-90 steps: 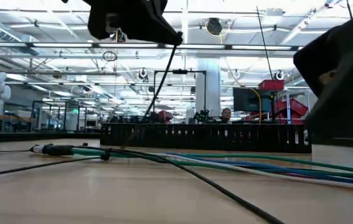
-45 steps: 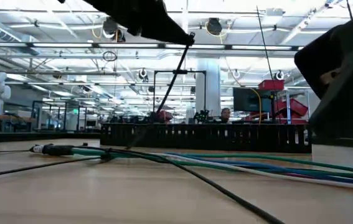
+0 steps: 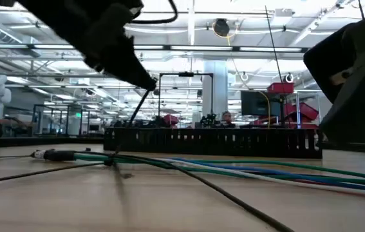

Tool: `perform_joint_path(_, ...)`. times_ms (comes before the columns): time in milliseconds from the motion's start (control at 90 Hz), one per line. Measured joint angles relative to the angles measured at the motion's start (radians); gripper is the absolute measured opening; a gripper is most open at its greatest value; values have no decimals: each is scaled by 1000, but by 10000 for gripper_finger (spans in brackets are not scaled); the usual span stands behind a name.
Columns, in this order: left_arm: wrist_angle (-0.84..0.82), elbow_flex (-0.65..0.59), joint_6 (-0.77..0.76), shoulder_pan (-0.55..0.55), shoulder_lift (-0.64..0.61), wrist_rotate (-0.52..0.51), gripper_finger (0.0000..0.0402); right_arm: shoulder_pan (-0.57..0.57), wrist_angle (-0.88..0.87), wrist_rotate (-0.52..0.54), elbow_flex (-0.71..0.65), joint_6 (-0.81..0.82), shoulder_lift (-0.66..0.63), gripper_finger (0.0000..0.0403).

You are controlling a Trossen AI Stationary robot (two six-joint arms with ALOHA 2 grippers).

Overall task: Ziptie cables
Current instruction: Wrap the cable wires with the black zip tie

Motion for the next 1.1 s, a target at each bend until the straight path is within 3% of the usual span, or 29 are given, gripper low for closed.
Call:
perform_joint_path(267, 259, 0, -25, -93, 108, -22, 0, -3, 8, -9, 0, -21, 0, 125)
perform_joint_path(456, 454, 0, -24, -100, 206, -115, 0, -20, 90, -133, 0, -98, 0, 125)
perform_joint_path(589, 534, 0, -25, -75, 239, -139, 0, -77, 126, -158, 1, -161, 0, 121)
perform_joint_path(800, 633, 1, -25, -59, 243, -141, 0, -188, 61, -232, 1, -109, 0, 69)
perform_joint_path(1100, 611, 2, -27, -52, 247, -214, 0, -216, 49, -303, 33, -50, 13, 3)
